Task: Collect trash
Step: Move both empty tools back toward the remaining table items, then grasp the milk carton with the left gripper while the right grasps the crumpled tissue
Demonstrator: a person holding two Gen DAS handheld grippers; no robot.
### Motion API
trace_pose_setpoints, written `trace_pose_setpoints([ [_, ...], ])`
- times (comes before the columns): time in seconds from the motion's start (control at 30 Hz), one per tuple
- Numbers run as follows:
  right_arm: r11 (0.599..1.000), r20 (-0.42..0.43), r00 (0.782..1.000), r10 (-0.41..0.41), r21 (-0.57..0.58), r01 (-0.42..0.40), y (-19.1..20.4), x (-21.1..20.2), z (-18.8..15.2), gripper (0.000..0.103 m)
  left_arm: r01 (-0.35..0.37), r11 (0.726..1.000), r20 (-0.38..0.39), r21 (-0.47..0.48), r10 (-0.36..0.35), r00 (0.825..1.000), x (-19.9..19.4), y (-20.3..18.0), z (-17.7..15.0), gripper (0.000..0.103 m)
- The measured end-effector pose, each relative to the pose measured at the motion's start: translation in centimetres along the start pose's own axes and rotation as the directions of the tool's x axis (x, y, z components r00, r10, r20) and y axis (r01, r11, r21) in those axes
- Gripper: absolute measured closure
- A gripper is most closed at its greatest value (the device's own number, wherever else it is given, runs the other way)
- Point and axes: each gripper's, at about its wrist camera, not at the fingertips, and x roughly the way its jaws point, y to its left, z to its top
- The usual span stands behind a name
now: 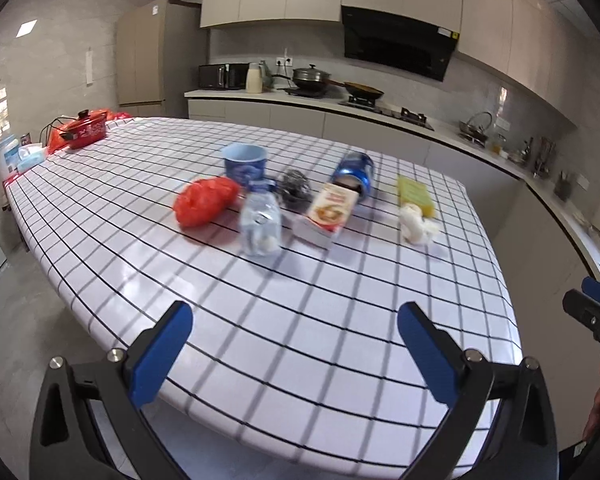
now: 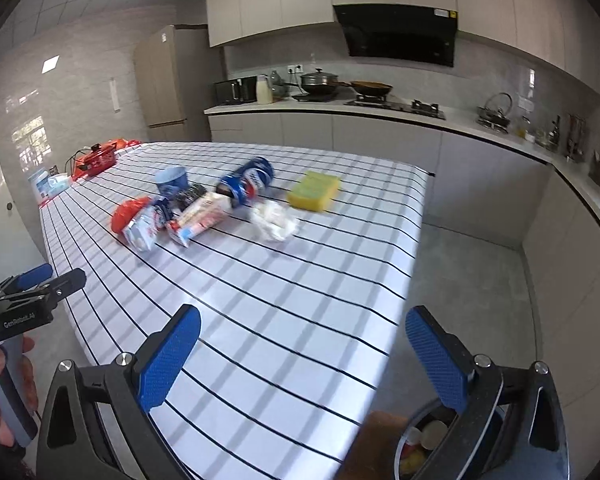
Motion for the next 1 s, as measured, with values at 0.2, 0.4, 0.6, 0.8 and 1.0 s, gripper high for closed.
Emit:
trace_pose_setpoints([
  [0.2, 0.999, 0.007, 1.000, 0.004, -0.033, -0.004, 3.5, 2.9, 1.8, 0.003, 0.019, 1.000, -0.002, 0.002, -0.019, 1.000, 2.2, 1.6, 0.9, 0.002],
  [0.4, 0.998, -0.044, 0.999, 0.010, -0.059, -0.013, 4.9, 8.5, 3.6, 0.017, 0.039, 0.999, -0.042, 0.002, -0.039, 0.998, 6.8, 2.8, 2.8, 0.016],
  [0.6, 0.998, -0.097, 0.995, 0.007, -0.059, -0.013, 5.1, 14.2, 5.0, 0.027, 0.045, 0.999, -0.082, -0.008, -0.045, 0.996, 11.1, 3.8, 4.1, 0.019],
  [0.8, 0.998, -0.153, 0.988, -0.016, -0.057, 0.007, 4.4, 19.2, 5.8, 0.038, 0.052, 0.999, -0.131, 0.011, -0.050, 0.990, 14.8, 4.2, 5.0, 0.021],
  [1.0, 0.997, -0.196, 0.980, -0.017, -0.072, 0.003, 4.2, 22.4, 6.2, 0.066, 0.073, 0.997, -0.165, -0.001, -0.073, 0.984, 16.5, 4.4, 5.3, 0.030],
])
